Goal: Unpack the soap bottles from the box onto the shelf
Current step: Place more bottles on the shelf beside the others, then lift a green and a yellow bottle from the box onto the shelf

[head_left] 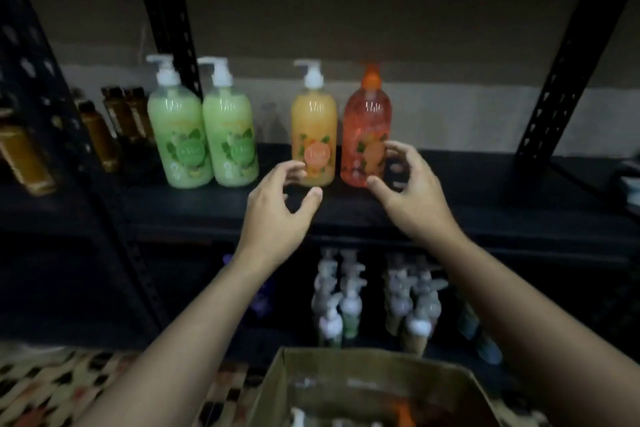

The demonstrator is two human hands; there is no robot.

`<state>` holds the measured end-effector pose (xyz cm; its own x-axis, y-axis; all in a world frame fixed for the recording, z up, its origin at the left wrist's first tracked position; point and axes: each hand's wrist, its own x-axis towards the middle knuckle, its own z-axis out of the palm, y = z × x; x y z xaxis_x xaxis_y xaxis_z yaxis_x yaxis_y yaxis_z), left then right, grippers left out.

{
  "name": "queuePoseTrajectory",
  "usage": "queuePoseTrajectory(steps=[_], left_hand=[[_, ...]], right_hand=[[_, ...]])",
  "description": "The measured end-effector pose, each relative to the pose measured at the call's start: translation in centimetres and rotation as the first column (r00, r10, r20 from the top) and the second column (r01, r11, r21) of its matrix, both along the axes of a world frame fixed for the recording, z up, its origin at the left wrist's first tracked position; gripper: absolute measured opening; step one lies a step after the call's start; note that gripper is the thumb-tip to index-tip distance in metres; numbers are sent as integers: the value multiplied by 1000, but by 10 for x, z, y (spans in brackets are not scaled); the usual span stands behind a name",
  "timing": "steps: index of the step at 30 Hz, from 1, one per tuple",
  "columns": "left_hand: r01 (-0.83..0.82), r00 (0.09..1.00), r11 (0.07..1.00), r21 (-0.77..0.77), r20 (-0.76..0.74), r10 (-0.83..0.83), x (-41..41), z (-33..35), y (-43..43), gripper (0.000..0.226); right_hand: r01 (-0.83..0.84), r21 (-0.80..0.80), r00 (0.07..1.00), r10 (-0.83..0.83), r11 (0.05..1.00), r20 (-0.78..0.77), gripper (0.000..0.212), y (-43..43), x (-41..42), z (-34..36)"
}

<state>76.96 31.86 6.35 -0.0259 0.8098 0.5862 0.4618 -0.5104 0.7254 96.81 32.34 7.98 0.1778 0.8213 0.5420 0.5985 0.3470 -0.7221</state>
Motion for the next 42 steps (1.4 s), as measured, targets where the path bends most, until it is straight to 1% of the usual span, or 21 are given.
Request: queuePoseTrajectory(steps=[2,4,7,9,10,12,14,15,18,19,21,24,26,29,30,31,33,35,38,41,42], left_hand=[[42,998,998,-40,39,-40,-4,-27,-30,16],[55,998,988,-148,-18,-58,-8,-68,-55,5],[42,984,910,-413,-140,-109,-10,-140,-90,6],[-12,966,854,-521,-226,-124,-9,-179,-110,10],[-32,955,806,-591,-256,-151,-8,-199,-118,11],[-73,911,645,-761,-315,-267,-3,-229,-130,9],[-119,843,512,-851,-359,-400,3,-255,-134,19],[-133,811,465,-875,-366,-456,5,-266,-134,22],[-168,740,356,-919,-356,-570,9,-292,-129,42],[-196,733,317,-928,-354,-582,10,-301,-127,52],[-251,752,240,-938,-345,-562,13,-322,-123,66],[-350,743,173,-920,-386,-547,10,-353,-118,76],[-391,753,133,-911,-399,-523,5,-375,-111,72],[-367,816,105,-924,-375,-440,0,-394,-105,52],[-377,820,99,-921,-382,-427,-2,-401,-104,53],[-393,820,90,-915,-393,-417,-4,-408,-102,62],[-416,827,46,-908,-399,-395,-5,-422,-99,91],[-431,832,18,-902,-405,-379,-3,-430,-99,115],[-431,846,24,-902,-414,-335,-1,-436,-94,122],[-389,882,47,-920,-387,-270,-6,-450,-91,112],[-371,897,37,-928,-368,-245,-9,-456,-91,110]], right_hand=[[-40,-31,999,40,999,-5,43,-33,-4,-17],[-71,-117,997,74,991,23,38,-67,-7,-49],[-52,-319,990,91,946,110,39,-110,-6,-114],[-24,-471,992,81,882,101,40,-131,-3,-159],[-18,-555,994,75,832,80,42,-140,-1,-183],[-26,-721,999,50,692,13,41,-155,2,-225],[-58,-831,998,17,554,-58,38,-164,3,-257],[-58,-854,998,27,517,-52,39,-166,2,-269],[-18,-868,984,162,496,73,45,-168,-4,-290],[-14,-867,975,199,499,99,46,-166,-7,-296],[-4,-889,963,241,458,119,50,-161,-12,-313],[-2,-943,962,257,334,89,61,-149,-22,-336],[-10,-968,966,253,252,56,66,-136,-30,-360],[39,-982,950,298,183,94,72,-129,-36,-385],[55,-987,946,308,154,101,76,-127,-38,-392],[70,-989,940,323,133,110,80,-126,-39,-399],[127,-985,905,391,119,164,87,-123,-42,-413],[184,-974,858,461,135,226,95,-122,-45,-424],[162,-980,870,452,114,197,111,-118,-49,-440],[160,-980,856,477,121,199,125,-119,-54,-458],[167,-976,860,464,138,213,129,-120,-55,-465]])
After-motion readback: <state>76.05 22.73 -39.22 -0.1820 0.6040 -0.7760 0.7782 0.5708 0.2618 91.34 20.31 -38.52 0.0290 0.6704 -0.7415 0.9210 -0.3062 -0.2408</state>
